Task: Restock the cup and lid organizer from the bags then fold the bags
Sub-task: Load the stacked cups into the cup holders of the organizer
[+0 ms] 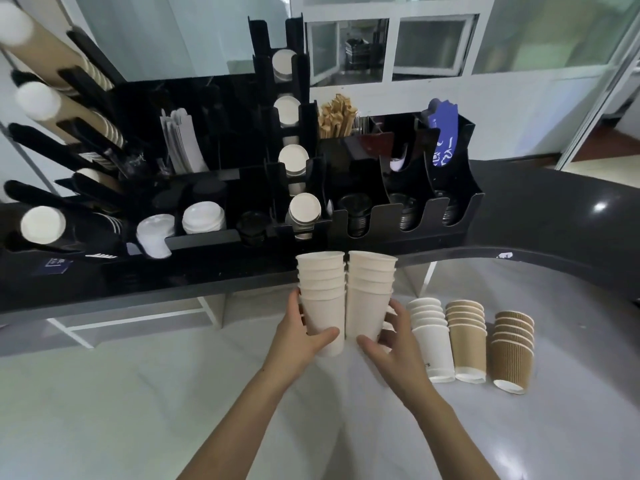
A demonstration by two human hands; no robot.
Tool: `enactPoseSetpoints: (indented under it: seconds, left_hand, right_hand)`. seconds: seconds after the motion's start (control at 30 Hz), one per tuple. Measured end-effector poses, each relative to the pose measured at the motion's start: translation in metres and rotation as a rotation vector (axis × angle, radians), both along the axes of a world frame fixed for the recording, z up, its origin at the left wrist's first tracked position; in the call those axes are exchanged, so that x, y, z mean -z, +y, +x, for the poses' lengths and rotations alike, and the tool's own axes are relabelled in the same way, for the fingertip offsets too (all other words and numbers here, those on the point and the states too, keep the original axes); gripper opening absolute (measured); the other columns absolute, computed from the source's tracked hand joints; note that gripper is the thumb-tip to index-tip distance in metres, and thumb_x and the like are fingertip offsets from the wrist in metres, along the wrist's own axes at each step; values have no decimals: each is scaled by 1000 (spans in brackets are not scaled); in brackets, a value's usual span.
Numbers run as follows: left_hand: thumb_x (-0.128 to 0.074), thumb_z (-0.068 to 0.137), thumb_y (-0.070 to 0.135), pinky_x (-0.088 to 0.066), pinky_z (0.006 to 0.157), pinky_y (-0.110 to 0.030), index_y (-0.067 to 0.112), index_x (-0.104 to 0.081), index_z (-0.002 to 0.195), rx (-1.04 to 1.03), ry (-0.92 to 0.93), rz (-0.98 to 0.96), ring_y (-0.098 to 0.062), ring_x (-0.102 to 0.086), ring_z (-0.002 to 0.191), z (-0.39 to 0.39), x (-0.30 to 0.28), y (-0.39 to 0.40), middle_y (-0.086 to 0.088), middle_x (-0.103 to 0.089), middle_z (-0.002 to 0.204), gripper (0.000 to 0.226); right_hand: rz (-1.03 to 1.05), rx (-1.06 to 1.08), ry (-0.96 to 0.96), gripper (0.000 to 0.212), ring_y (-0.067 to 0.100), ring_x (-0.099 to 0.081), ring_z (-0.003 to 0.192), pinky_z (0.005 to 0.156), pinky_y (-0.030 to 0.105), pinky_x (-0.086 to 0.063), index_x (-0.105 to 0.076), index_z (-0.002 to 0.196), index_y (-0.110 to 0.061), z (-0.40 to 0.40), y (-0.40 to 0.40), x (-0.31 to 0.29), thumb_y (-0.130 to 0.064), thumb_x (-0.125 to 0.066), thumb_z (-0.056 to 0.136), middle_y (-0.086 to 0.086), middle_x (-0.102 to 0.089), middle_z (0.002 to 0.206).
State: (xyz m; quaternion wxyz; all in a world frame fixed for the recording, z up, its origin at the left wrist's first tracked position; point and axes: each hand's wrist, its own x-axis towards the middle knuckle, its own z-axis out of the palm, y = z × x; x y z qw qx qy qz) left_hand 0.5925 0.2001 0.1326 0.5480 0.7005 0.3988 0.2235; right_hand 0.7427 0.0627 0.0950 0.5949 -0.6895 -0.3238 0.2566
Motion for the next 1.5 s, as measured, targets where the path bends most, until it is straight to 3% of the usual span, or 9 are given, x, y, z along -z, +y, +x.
enactPoseSetpoints:
  seconds: [0.13,0.37,0.5,0.63,0.83,1.03,1.17,1.27,1.5]
  left_hand:
    - [-87,79,28,-51,88,-19,74,-21,131,49,-109,30,19,-56,109,-10,-39,5,45,-55,120,96]
    - [-86,82,27,-56,83,-17,49,-29,150,64,-357,37,4,-65,112,-26,-94,16,32,-62,128,91]
    - [-92,73,35,-55,91,-27,47,-31,151,5,-432,85,1,-65,114,-36,-118,40,27,-65,127,100]
    - [-89,79,31,-53,92,-28,48,-30,151,-28,-463,144,2,-63,117,-43,-144,73,28,-62,130,94]
    - [-86,77,33,-56,94,-35,38,-37,150,-73,-536,139,-8,-67,115,-39,-177,119,15,-68,127,88]
    - [-78,89,27,-56,79,-23,35,-38,149,-177,-606,153,-1,-69,106,-3,-202,140,14,-69,123,73]
    - [-76,90,32,-55,88,-28,33,-36,151,-227,-630,139,-2,-69,107,26,-218,153,10,-69,125,72]
    - [-76,91,30,-55,84,-23,32,-38,149,-250,-631,139,-1,-69,106,44,-220,161,9,-69,125,68]
    - [-80,82,40,-57,92,-34,31,-42,146,-299,-598,167,-5,-69,108,63,-215,178,11,-70,124,75]
  right_hand:
    - [98,43,-64,81,12,-69,108,84,30,-60,-38,148,-37,-8,4,-36,-10,-83,86,-17,-61,132]
    - [316,91,-106,74,16,-65,122,93,35,-58,-38,152,-31,-32,39,-104,-21,-78,91,-10,-61,139]
    - [370,119,-119,71,10,-67,115,87,26,-58,-43,143,-27,-38,64,-136,-15,-83,85,-9,-65,128]
    - [370,186,-180,65,3,-65,111,82,27,-61,-43,131,-31,-31,90,-173,-18,-86,85,-8,-60,128]
    - [375,259,-370,59,-2,-59,110,81,28,-59,-46,138,-37,8,129,-237,-30,-79,89,-21,-56,127]
    - [358,238,-498,57,10,-58,114,84,39,-60,-48,137,-38,61,184,-299,-44,-76,88,-11,-53,134]
    - [336,193,-496,60,20,-60,108,69,22,-50,-42,131,-26,94,219,-338,-37,-80,87,-2,-53,127]
    - [305,150,-580,62,22,-60,105,65,17,-44,-40,132,-25,117,246,-362,-38,-81,86,1,-55,125]
    - [208,61,-850,63,28,-60,104,80,36,-51,-47,141,-24,145,296,-403,-40,-77,87,6,-58,121]
